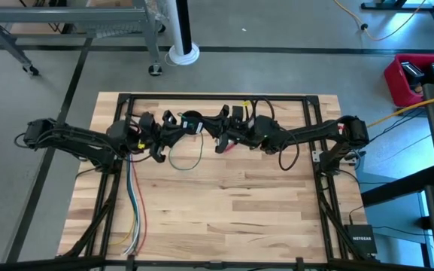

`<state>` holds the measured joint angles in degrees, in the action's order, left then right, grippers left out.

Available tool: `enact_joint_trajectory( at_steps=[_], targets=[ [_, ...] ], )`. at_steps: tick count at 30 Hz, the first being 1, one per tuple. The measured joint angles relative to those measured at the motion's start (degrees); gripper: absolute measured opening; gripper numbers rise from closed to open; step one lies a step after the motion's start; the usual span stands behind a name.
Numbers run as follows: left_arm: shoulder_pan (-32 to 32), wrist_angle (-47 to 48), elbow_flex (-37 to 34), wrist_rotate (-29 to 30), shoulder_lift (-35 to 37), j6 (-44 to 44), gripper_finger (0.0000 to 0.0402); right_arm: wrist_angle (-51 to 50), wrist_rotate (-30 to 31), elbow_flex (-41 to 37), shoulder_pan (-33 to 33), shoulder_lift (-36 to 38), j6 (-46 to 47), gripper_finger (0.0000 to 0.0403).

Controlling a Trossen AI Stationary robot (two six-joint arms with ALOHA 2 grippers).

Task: Coil cords
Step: Coil the green wire on the spool

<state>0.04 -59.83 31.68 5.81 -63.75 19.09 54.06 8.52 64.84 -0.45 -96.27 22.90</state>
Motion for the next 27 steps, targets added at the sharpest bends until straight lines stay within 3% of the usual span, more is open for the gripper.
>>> enact_joint_trajectory(
  at_steps=[7, 17, 27],
  targets=[
    [0.0, 2.6, -0.3, 0.1, 2.1, -0.9, 0.0002, -0.4, 0.0, 0.0, 0.0, 0.3, 0.0, 0.0045],
    [0.1, 23.7, -0.3, 3.0, 11.8, -1.0, 0.0001, -12.2, 0.4, 0.0, 0.2, 7.4, 0.0, 0.0059],
    [0.1, 41.6, -0.3, 1.1, 21.0, -1.3, 0.0, -27.4, -5.2, 0.1, 0.1, 12.9, 4.4, 0.0059]
  ],
)
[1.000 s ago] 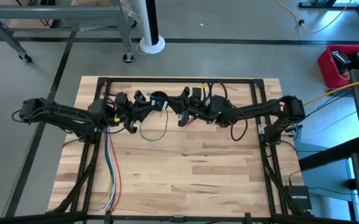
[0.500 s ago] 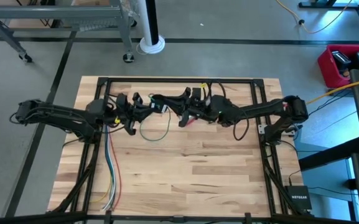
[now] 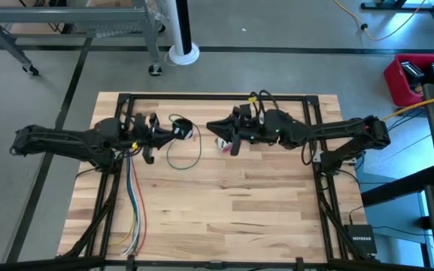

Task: Coil cords
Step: Coil the green wire on the spool

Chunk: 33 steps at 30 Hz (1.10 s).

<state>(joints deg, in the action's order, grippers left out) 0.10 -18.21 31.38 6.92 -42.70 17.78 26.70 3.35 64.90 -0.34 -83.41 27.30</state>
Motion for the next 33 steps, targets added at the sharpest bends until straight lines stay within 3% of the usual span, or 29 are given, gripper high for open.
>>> enact_joint_trajectory(
  at_steps=[6, 12, 21, 33],
  targets=[
    [0.0, 9.2, 0.8, -6.7, 2.3, 0.7, 0.0, -6.7, -6.9, 0.0, 0.0, 0.1, 7.8, 0.006],
    [0.0, 17.3, 4.8, -15.1, 0.7, -3.3, 0.0, -11.3, -9.0, 0.0, 0.0, -0.1, 11.4, 0.006],
    [0.0, 21.2, 7.5, -19.0, -3.0, -11.8, 0.0, -12.2, -11.9, 0.0, 0.0, -0.1, 16.7, 0.006],
    [0.0, 17.5, 8.1, -20.5, -10.9, -18.8, 0.0, -14.1, -12.0, 0.0, 0.0, -0.1, 19.6, 0.006]
  ],
)
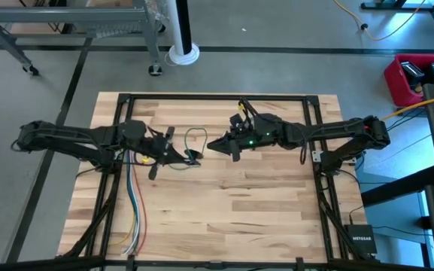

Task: Coil cords
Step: Coil the green wire on the spool

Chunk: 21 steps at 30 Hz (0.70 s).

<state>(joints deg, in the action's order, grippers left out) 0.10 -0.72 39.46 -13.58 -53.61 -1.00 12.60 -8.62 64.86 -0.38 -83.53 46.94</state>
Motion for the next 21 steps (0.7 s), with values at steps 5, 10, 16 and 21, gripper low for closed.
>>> enact_joint_trajectory(
  at_steps=[5, 10, 16, 21],
  targets=[
    [0.1, -4.9, 0.0, 0.0, -2.7, -0.7, 0.0, -1.5, 0.0, 0.0, 0.0, 0.0, 2.1, 0.006],
    [0.7, -6.0, 0.9, 0.0, -3.8, -1.4, 0.0, -3.8, 0.0, 0.0, 0.0, 0.0, 2.8, 0.006],
    [1.2, -5.9, 2.7, 0.0, -5.2, -3.0, 0.0, -3.6, -2.3, 0.0, 0.1, 0.0, 4.1, 0.006],
    [1.1, -5.7, 3.6, -0.1, -7.2, -3.1, 0.0, -3.2, -2.5, 0.0, 0.0, 0.0, 4.2, 0.006]
  ],
)
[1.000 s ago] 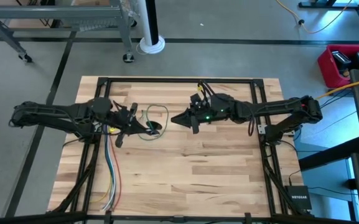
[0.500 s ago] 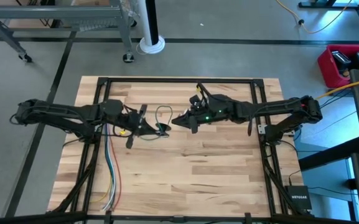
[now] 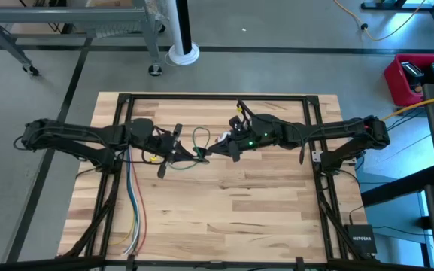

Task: Coil cords
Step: Coil the green wire on the spool

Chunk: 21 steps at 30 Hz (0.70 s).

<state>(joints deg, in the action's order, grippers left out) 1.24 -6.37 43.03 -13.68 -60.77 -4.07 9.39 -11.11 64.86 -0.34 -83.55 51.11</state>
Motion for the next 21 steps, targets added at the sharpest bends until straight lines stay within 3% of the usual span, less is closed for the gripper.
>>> enact_joint_trajectory(
  at_steps=[10, 21],
  targets=[
    [0.0, 0.9, 3.8, -1.2, -4.8, 0.2, 0.0, -1.0, -0.3, 0.0, 0.0, 0.0, -0.2, 0.006],
    [-0.2, 9.3, 6.3, -1.2, -4.8, 4.6, 0.0, -8.6, 1.9, 0.0, 0.1, 0.0, -6.1, 0.006]
  ],
)
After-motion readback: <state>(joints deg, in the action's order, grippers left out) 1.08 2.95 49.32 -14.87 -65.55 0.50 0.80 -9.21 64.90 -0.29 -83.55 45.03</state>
